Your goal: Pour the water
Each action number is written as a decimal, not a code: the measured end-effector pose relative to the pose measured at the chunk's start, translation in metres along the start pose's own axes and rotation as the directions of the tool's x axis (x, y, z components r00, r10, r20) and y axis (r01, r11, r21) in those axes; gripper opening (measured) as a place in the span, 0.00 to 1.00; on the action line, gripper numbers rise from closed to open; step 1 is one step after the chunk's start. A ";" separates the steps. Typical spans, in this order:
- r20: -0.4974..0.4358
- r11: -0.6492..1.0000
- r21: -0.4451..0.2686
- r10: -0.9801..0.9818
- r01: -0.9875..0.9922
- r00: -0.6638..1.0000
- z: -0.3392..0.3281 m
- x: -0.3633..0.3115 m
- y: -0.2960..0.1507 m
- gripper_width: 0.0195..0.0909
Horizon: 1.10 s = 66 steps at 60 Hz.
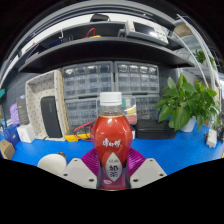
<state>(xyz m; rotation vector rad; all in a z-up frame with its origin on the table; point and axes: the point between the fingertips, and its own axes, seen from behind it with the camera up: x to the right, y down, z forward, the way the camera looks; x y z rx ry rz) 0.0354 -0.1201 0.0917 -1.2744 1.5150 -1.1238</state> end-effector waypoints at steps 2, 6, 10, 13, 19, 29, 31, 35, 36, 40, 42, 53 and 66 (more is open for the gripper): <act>0.002 1.000 0.007 -0.013 0.013 1.000 -0.001 0.000 0.000 0.23; 0.003 0.999 0.022 -0.029 0.028 1.000 -0.001 -0.001 -0.001 0.29; 0.006 1.000 0.017 -0.015 0.015 1.000 -0.002 -0.001 -0.002 0.37; 0.014 1.000 -0.029 0.003 -0.002 1.000 -0.001 -0.003 0.008 0.54; 0.023 0.997 -0.075 -0.017 0.018 1.000 -0.011 -0.003 0.019 0.80; -0.040 0.991 -0.130 -0.006 0.001 0.999 -0.059 0.014 0.031 0.78; -0.056 0.990 -0.144 -0.007 -0.001 0.998 -0.071 0.017 0.033 0.79; -0.078 0.985 -0.170 -0.011 -0.002 0.997 -0.094 0.018 0.032 0.79; -0.080 0.984 -0.176 -0.013 -0.001 0.997 -0.099 0.016 0.031 0.80; -0.074 0.982 -0.191 -0.026 0.012 0.997 -0.117 0.006 0.022 0.80; -0.071 0.981 -0.193 -0.027 0.013 0.997 -0.124 0.000 0.017 0.80; -0.028 0.987 -0.163 -0.009 0.004 1.000 -0.160 -0.049 -0.021 0.80; -0.024 0.990 -0.141 -0.024 0.021 0.999 -0.190 -0.084 -0.047 0.80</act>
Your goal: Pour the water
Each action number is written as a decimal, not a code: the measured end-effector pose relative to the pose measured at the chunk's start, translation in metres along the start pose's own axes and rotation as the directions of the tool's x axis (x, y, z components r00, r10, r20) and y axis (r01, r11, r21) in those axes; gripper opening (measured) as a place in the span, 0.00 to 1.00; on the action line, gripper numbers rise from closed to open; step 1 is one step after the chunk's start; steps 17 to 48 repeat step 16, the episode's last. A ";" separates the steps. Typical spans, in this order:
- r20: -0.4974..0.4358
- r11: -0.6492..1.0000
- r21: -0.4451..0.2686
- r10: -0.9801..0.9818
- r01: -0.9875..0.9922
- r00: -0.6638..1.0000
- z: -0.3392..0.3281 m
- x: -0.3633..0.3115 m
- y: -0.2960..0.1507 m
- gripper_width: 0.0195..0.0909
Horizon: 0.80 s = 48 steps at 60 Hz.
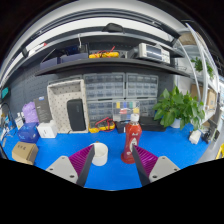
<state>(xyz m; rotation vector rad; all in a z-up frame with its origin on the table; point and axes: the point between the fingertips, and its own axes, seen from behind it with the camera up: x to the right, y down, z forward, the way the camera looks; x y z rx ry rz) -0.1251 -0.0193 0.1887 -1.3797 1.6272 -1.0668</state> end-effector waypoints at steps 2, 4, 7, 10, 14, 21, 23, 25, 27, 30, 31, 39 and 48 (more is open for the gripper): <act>-0.004 1.000 0.000 -0.004 0.004 1.000 -0.004 -0.002 -0.002 0.81; -0.008 1.000 0.003 -0.010 0.010 1.000 -0.007 -0.004 -0.003 0.81; -0.010 1.000 0.013 -0.020 0.021 1.000 -0.011 -0.008 -0.005 0.80; -0.009 0.999 0.016 -0.028 0.029 1.000 -0.014 -0.012 -0.006 0.81; -0.008 0.999 0.017 -0.034 0.034 0.999 -0.018 -0.016 -0.005 0.81; -0.006 0.999 0.018 -0.037 0.037 0.999 -0.019 -0.019 -0.005 0.81; -0.006 0.999 0.018 -0.037 0.037 0.999 -0.019 -0.019 -0.005 0.81; -0.006 0.999 0.018 -0.037 0.037 0.999 -0.019 -0.019 -0.005 0.81; -0.006 0.999 0.018 -0.037 0.037 0.999 -0.019 -0.019 -0.005 0.81; -0.006 0.999 0.018 -0.037 0.037 0.999 -0.019 -0.019 -0.005 0.81; -0.006 0.999 0.018 -0.037 0.037 0.999 -0.019 -0.019 -0.005 0.81; -0.006 0.999 0.018 -0.037 0.037 0.999 -0.019 -0.019 -0.005 0.81; -0.006 0.999 0.018 -0.037 0.037 0.999 -0.019 -0.019 -0.005 0.81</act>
